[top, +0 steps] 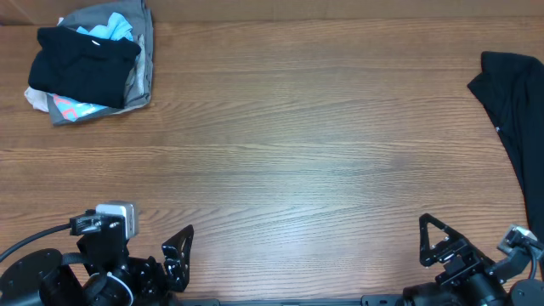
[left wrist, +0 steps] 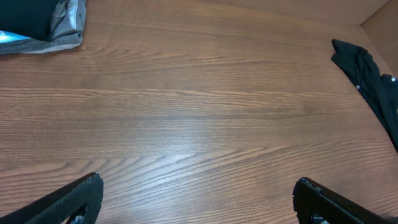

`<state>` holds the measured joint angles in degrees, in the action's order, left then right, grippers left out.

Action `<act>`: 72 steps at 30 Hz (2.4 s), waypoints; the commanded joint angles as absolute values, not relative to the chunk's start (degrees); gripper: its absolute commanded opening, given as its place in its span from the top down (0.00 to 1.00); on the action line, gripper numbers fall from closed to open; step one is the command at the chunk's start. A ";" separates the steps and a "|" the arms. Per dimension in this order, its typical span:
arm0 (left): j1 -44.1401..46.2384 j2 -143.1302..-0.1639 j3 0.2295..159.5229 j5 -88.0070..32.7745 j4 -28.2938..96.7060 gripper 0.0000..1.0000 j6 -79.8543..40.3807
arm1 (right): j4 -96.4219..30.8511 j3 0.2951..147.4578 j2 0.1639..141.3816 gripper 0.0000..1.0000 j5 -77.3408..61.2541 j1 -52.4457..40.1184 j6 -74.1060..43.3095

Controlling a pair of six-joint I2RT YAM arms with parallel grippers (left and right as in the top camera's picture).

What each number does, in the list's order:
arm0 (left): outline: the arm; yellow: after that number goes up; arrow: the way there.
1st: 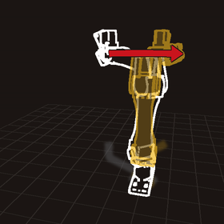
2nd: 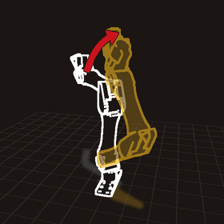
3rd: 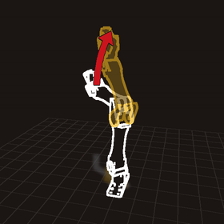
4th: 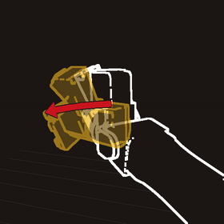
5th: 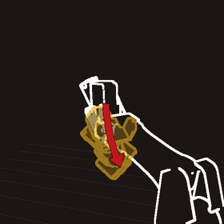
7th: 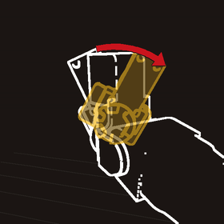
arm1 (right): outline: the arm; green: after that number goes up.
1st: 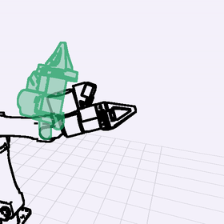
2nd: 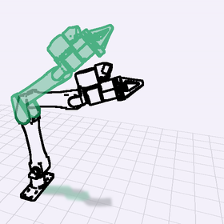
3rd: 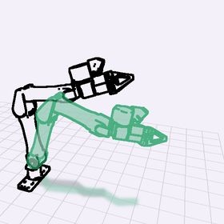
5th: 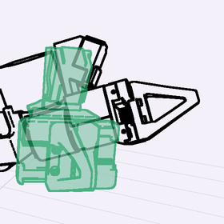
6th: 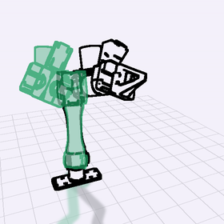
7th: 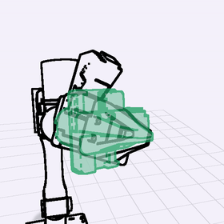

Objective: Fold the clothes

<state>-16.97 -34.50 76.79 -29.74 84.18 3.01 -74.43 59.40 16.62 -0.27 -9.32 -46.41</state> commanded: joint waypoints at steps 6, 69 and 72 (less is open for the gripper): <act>-17.12 -34.04 76.64 -29.36 84.01 0.00 3.88 | -62.92 50.83 16.34 0.00 2.48 -2.02 -30.02; -17.12 -34.04 76.64 -29.36 84.01 0.00 3.88 | -4.82 0.45 0.16 0.00 -0.08 -0.10 -14.79; -17.12 -34.04 76.64 -29.36 84.03 0.00 3.88 | -4.82 0.45 0.16 0.00 -0.05 -0.10 -14.79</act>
<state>-16.97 -34.50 76.51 -29.67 84.20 3.03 -5.15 1.04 0.73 -0.91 0.23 -15.16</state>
